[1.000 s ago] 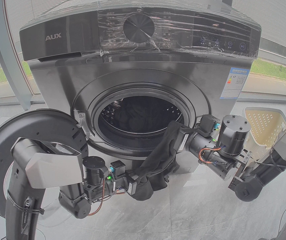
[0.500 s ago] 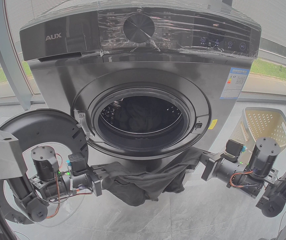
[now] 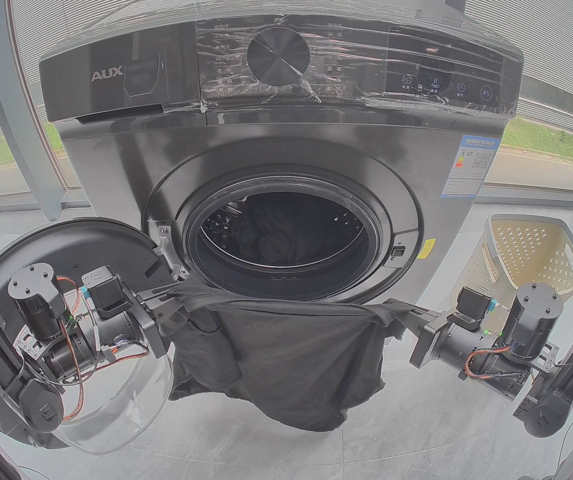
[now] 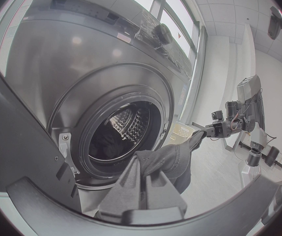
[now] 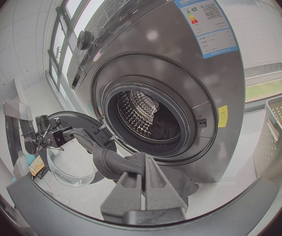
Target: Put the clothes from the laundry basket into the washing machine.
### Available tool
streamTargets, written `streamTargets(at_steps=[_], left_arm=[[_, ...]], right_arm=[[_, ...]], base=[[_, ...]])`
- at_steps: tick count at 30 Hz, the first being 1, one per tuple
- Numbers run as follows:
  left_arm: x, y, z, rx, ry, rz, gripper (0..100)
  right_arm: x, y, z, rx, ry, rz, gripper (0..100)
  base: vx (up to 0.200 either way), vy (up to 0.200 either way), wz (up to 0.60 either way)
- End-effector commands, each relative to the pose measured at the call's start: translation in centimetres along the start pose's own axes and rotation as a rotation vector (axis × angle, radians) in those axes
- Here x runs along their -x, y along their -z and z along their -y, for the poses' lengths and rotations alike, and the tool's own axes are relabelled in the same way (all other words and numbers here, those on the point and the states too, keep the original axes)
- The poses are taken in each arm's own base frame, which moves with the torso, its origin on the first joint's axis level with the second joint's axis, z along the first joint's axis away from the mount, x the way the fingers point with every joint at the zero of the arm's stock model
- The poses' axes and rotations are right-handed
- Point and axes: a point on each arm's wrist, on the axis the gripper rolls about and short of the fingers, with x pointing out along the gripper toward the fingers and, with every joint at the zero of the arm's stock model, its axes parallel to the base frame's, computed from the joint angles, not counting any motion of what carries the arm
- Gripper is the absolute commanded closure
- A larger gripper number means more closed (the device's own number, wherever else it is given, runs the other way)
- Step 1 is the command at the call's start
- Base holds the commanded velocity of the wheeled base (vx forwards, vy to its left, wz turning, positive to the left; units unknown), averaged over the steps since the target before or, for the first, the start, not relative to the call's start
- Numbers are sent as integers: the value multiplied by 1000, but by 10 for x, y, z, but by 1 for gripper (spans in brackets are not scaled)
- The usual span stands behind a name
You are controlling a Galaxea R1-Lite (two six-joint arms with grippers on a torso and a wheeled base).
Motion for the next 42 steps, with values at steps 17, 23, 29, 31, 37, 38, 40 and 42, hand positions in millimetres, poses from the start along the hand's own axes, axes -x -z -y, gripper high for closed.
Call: streamTargets(at_steps=[17,23,29,31,37,38,40,42], left_arm=[[0,-8,2,-17,8,32,100],[-5,-10,9,-23,38,41,100],[-8,-9,16,-19,71,37,100],[-8,-9,16,-19,72,37,100],[-17,-16,23,-33,109,71,100],[-19,-17,26,-33,121,75,100],[-20,-18,28,-35,129,81,100],[-20,-19,29,-38,134,83,100]], right_arm=[[-5,-3,-2,45,1,19,100],[-5,-3,-6,48,8,29,100],[-6,-9,-9,47,-4,55,100],[-5,-9,-9,47,-5,58,100],[0,-13,-14,47,-8,72,100],[1,-13,-18,44,-22,75,100],[1,-13,-19,44,-26,72,100],[0,-11,-19,46,-24,67,100]], base=[[0,0,0],[0,0,0],[0,0,0],[0,0,0],[0,0,0],[0,0,0],[0,0,0],[0,0,0]])
